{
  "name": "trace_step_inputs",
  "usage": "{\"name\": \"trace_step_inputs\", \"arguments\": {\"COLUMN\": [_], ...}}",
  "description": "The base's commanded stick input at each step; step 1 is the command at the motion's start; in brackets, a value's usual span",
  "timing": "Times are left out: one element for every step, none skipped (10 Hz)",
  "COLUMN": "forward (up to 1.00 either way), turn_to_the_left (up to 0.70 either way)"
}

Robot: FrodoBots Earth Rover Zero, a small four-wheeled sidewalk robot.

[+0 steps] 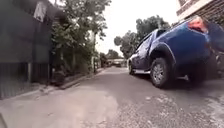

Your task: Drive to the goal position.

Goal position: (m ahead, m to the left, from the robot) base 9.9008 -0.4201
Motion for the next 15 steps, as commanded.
{"name": "trace_step_inputs", "arguments": {"forward": [0.50,0.50,0.50,0.50,0.50,0.50,0.50,0.50,0.50,0.50,0.50,0.50,0.50,0.50,0.50], "turn_to_the_left": [0.00,0.00,0.00,0.00,0.00,0.00,0.00,0.00,0.00,0.00,0.00,0.00,0.00,0.00,0.00]}}
